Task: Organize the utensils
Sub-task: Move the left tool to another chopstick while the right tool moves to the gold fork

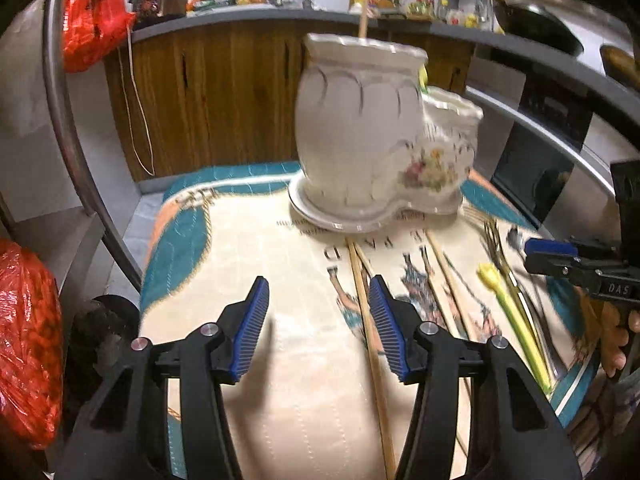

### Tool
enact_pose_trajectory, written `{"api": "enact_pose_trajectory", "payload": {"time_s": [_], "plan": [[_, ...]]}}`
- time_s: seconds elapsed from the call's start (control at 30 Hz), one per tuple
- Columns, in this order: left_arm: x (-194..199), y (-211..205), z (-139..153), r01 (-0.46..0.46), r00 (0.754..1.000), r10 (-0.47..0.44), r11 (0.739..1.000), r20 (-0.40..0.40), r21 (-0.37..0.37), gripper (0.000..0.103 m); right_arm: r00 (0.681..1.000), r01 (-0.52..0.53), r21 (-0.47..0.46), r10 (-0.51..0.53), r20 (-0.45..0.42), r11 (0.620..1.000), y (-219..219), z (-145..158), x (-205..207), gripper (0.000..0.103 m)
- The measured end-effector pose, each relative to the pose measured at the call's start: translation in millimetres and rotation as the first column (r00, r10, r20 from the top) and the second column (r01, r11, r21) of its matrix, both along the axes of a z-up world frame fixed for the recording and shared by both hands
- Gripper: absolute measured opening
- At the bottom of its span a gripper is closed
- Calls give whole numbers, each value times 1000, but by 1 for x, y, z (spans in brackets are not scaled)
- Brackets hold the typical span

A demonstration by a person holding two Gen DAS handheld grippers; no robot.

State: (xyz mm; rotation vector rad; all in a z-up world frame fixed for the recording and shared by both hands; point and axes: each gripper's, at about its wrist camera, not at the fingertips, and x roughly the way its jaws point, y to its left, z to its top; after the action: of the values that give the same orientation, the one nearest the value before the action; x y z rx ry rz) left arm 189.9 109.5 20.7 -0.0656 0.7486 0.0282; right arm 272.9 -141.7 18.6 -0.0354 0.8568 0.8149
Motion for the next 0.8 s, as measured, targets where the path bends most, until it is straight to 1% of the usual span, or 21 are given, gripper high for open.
{"api": "enact_pose_trajectory", "payload": {"time_s": [0.03,0.13,0.2,0.27,0.37,0.4,0.43,0.5,0.53,0.57,0.6,0.67,0.8], "plan": [[1,-1,-3,7,1000,-7,1000,-15,2,46,1000,-3,-4,3,-8,1000,4,-2,1,33],[4,-4,-8,28,999,-28,1000,-42,1,45,1000,-5,-26,4,-18,1000,11,-6,3,33],[4,-7,-8,50,998,-50,999,-45,2,45,1000,-2,-46,1,-20,999,15,-8,5,25],[3,-12,-10,71,996,-71,997,-53,11,45,1000,4,-65,-5,-10,998,16,-11,6,13],[5,-23,-18,97,991,-93,994,-92,42,44,1000,-5,-67,5,-7,998,16,-12,5,12],[7,-25,-21,101,990,-96,994,-103,51,40,1000,-5,-66,5,-6,998,15,-12,4,12],[8,-28,-23,106,988,-98,992,-118,65,33,1000,-6,-63,5,-6,998,15,-12,5,12],[9,-30,-24,106,987,-95,991,-129,81,27,1000,-5,-56,4,-12,998,12,-11,5,9],[9,-30,-24,105,987,-93,991,-133,86,22,1000,-9,-44,8,-19,999,10,-10,6,0],[10,-31,-23,108,986,-96,990,-137,87,20,1000,-8,-39,7,-28,999,9,-9,7,1],[10,-31,-23,110,985,-97,990,-141,89,15,1000,-5,-42,4,-25,999,7,-7,7,1],[10,-33,-23,116,983,-100,988,-152,101,13,999,-7,-48,6,-33,999,7,-6,8,1],[12,-32,-21,128,978,-108,986,-181,103,13,997,-12,-63,7,-82,998,9,-7,13,1]]}}
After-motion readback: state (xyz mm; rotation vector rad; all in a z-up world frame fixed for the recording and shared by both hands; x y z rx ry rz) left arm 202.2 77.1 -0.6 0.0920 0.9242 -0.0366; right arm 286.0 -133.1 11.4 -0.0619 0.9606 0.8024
